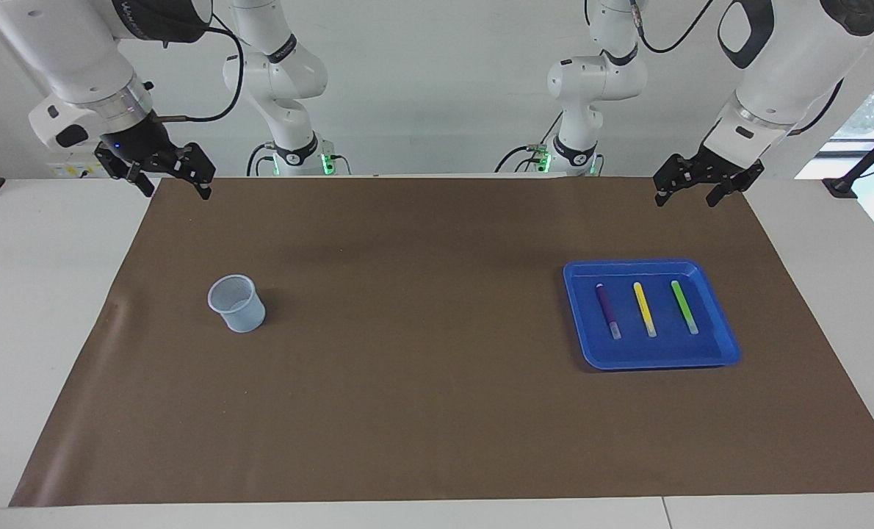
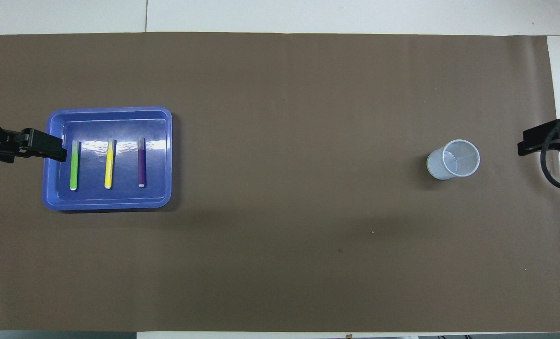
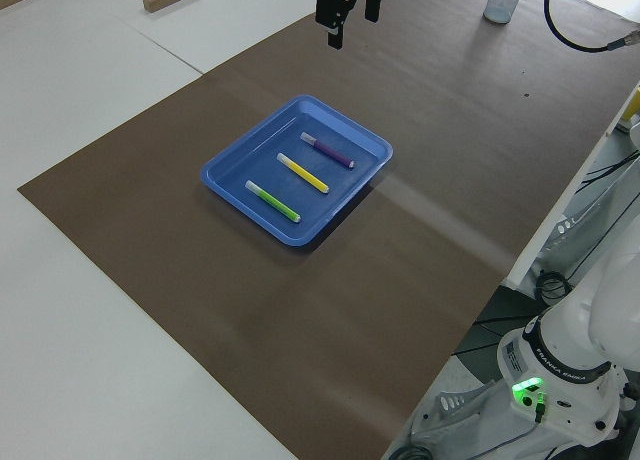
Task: Transfer and insert pens with both arms
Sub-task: 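Reach the left gripper down to the purple pen in the blue tray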
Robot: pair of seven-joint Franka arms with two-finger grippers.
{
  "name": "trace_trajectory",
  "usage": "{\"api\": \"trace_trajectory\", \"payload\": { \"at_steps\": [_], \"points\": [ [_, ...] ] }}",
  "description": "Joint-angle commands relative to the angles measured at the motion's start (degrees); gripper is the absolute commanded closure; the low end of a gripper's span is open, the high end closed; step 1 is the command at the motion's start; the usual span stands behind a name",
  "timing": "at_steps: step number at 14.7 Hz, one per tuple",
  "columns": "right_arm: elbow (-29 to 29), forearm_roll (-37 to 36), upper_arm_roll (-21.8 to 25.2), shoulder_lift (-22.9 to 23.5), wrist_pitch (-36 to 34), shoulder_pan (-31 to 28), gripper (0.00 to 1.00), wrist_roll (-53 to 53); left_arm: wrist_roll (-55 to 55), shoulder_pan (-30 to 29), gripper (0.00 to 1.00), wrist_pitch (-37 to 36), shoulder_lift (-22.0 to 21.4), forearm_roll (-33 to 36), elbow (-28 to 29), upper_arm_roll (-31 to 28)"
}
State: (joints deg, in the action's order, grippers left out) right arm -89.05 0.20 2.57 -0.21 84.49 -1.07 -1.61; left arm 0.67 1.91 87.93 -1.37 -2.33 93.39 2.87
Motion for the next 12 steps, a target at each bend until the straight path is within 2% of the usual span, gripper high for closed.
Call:
{"api": "trace_trajectory", "payload": {
  "at_steps": [1,5,8,12],
  "points": [
    [0.02,0.68,-0.19,0.12,0.94,-0.25,0.0,1.52,-0.58,0.2,0.0,1.37,-1.97,0.83,2.32,-0.05],
    [0.02,0.68,-0.19,0.12,0.94,-0.25,0.0,1.43,-0.58,0.47,0.0,1.98,-2.05,0.75,2.76,0.03],
    [0.02,0.77,-0.19,0.12,0.85,-0.25,0.0,1.43,-0.5,1.6,0.0,9.78,-3.11,0.75,8.81,0.12],
    [-0.07,1.03,-0.19,0.12,0.41,-0.6,0.0,1.52,-0.32,2.84,0.0,22.52,-1.97,0.83,18.12,0.21]
  ]
}}
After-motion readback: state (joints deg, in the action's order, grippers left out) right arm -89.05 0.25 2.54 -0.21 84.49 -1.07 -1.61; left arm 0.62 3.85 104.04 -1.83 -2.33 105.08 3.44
